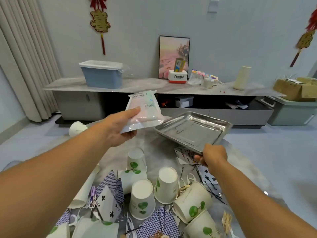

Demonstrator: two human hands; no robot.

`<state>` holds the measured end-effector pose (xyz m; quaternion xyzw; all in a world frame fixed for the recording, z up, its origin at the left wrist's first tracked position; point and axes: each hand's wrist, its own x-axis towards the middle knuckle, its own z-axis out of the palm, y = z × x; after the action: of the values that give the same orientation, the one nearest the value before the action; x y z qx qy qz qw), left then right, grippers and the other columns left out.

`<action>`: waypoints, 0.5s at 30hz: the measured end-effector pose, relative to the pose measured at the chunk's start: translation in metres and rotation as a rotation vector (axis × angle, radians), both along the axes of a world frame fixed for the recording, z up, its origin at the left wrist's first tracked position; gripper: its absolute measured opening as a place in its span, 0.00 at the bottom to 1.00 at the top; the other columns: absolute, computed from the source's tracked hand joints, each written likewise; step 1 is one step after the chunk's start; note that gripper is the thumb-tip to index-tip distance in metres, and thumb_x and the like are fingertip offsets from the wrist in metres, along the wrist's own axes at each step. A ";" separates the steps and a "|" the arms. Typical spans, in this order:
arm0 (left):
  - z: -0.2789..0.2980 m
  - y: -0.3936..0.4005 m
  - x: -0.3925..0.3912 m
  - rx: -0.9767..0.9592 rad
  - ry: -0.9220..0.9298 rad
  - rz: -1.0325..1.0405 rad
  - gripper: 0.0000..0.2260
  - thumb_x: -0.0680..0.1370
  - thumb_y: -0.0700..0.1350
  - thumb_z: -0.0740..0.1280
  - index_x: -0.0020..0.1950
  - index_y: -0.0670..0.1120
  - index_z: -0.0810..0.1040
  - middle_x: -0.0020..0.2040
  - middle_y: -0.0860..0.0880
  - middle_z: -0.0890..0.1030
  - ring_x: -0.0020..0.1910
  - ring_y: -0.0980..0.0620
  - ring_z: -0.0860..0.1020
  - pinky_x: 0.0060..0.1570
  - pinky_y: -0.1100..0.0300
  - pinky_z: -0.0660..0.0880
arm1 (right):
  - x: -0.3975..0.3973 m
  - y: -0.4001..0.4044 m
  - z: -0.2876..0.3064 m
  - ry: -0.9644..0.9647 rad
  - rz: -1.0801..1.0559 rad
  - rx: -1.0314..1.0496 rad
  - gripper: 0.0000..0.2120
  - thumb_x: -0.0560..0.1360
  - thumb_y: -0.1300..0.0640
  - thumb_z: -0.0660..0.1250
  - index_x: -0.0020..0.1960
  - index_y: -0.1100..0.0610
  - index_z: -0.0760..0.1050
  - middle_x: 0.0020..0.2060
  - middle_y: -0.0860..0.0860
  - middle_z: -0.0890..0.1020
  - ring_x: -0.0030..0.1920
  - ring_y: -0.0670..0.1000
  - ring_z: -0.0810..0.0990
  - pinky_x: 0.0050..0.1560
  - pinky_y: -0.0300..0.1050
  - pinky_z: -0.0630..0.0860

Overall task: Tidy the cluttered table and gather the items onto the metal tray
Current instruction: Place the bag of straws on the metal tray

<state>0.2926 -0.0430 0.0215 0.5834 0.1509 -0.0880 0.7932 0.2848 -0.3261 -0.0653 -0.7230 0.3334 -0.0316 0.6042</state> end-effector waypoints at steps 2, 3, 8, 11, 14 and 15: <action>0.010 0.003 0.002 0.033 -0.022 -0.020 0.11 0.73 0.50 0.77 0.52 0.47 0.83 0.40 0.49 0.86 0.30 0.55 0.81 0.31 0.62 0.75 | -0.001 0.003 0.013 -0.091 0.046 -0.068 0.11 0.84 0.62 0.54 0.60 0.67 0.71 0.44 0.66 0.84 0.18 0.49 0.77 0.19 0.38 0.68; 0.015 0.005 0.003 0.056 -0.031 -0.031 0.12 0.73 0.51 0.78 0.51 0.48 0.83 0.41 0.50 0.86 0.31 0.55 0.81 0.32 0.61 0.75 | -0.001 0.006 0.022 -0.134 0.073 -0.099 0.11 0.84 0.61 0.54 0.61 0.66 0.71 0.44 0.66 0.84 0.21 0.50 0.79 0.20 0.39 0.71; 0.029 0.012 0.008 0.206 -0.064 -0.005 0.15 0.70 0.54 0.79 0.50 0.47 0.83 0.39 0.50 0.87 0.37 0.53 0.82 0.35 0.59 0.76 | 0.007 0.025 0.070 -0.221 0.199 -0.176 0.12 0.81 0.66 0.51 0.60 0.66 0.70 0.42 0.67 0.82 0.23 0.53 0.81 0.21 0.40 0.73; 0.032 0.015 0.010 0.276 -0.091 0.025 0.16 0.71 0.55 0.79 0.50 0.46 0.83 0.39 0.49 0.87 0.35 0.52 0.83 0.33 0.60 0.75 | 0.006 0.037 0.089 -0.185 0.276 -0.129 0.11 0.82 0.67 0.52 0.54 0.66 0.73 0.36 0.64 0.81 0.23 0.53 0.80 0.21 0.41 0.73; 0.032 0.019 0.011 0.376 -0.105 0.035 0.17 0.71 0.54 0.79 0.51 0.43 0.83 0.40 0.47 0.87 0.37 0.48 0.84 0.31 0.59 0.76 | 0.003 0.046 0.097 -0.187 0.338 -0.078 0.10 0.82 0.65 0.53 0.51 0.65 0.72 0.34 0.64 0.81 0.21 0.50 0.78 0.21 0.39 0.71; 0.032 0.020 0.012 0.412 -0.103 0.058 0.17 0.72 0.53 0.79 0.51 0.43 0.82 0.40 0.46 0.87 0.36 0.48 0.84 0.31 0.59 0.76 | 0.003 0.047 0.097 -0.200 0.351 -0.065 0.09 0.82 0.64 0.53 0.52 0.64 0.72 0.34 0.63 0.82 0.21 0.50 0.77 0.21 0.39 0.71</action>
<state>0.3042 -0.0228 0.0536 0.7324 0.1415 -0.0024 0.6660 0.2882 -0.2788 0.0320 -0.7825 0.1393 -0.0083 0.6068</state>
